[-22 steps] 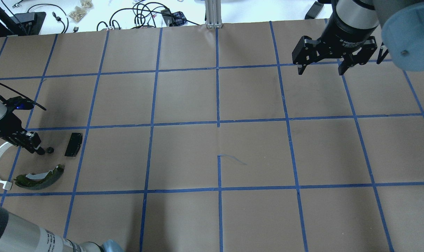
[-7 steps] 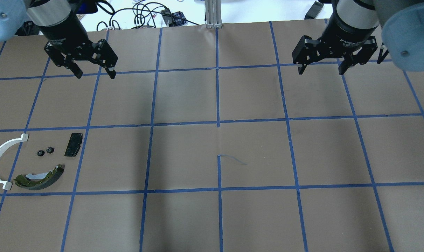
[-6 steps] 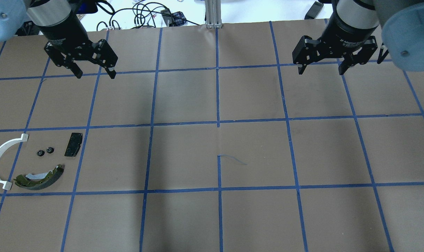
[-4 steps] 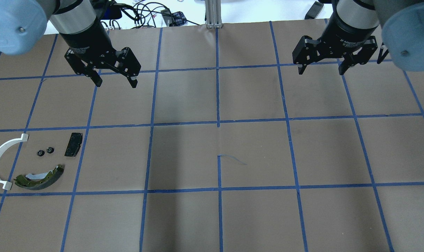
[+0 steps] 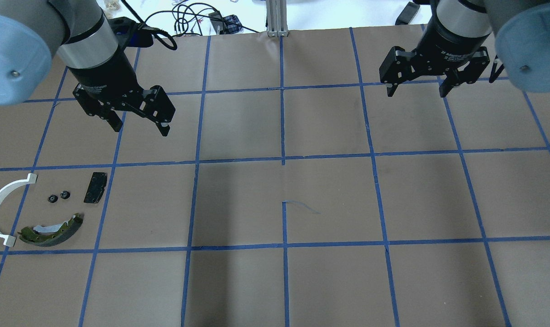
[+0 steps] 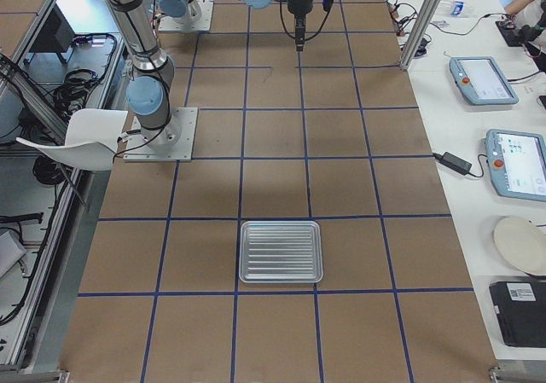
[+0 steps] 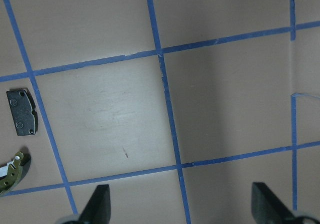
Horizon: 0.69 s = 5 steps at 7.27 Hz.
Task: Place bearing gear from tray to pile
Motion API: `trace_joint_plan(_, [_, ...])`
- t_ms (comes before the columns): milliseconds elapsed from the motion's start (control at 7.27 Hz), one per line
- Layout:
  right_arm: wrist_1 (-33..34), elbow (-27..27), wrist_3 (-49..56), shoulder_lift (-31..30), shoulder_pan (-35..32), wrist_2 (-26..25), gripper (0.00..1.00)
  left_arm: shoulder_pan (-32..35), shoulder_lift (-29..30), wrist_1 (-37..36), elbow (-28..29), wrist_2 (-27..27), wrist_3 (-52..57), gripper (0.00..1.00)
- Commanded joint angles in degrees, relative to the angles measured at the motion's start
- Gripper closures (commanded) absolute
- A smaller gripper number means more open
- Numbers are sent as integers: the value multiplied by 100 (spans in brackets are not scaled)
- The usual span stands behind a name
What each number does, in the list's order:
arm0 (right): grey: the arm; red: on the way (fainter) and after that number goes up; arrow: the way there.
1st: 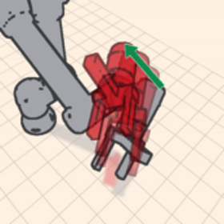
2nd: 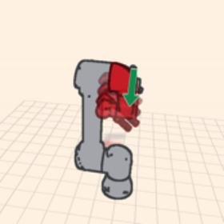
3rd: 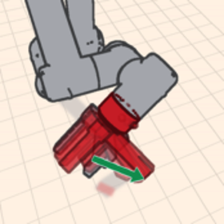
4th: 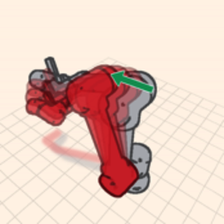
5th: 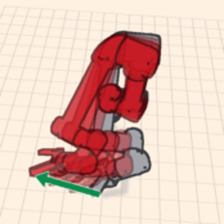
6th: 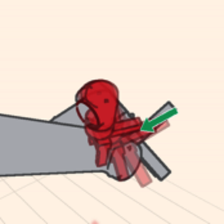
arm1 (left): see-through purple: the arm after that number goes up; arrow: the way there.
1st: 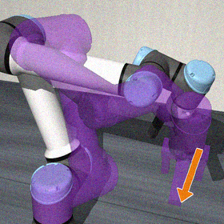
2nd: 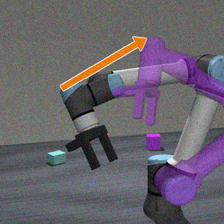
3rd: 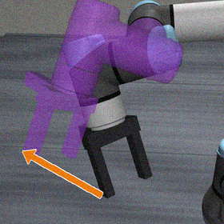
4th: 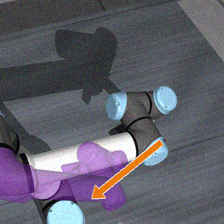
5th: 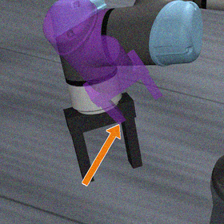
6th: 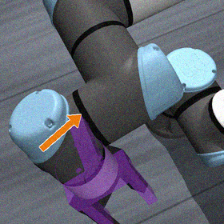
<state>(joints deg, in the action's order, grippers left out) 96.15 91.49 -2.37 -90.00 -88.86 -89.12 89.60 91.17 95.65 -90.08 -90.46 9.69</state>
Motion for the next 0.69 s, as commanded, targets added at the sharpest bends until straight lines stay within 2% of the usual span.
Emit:
trace_joint_plan(0, [0,0,0,0,0,-1,0,-117,-108,7,-36,89,16,0])
trace_joint_plan(550, [0,0,0,0,0,-1,0,-118,-257,-28,-264,81,-63,0])
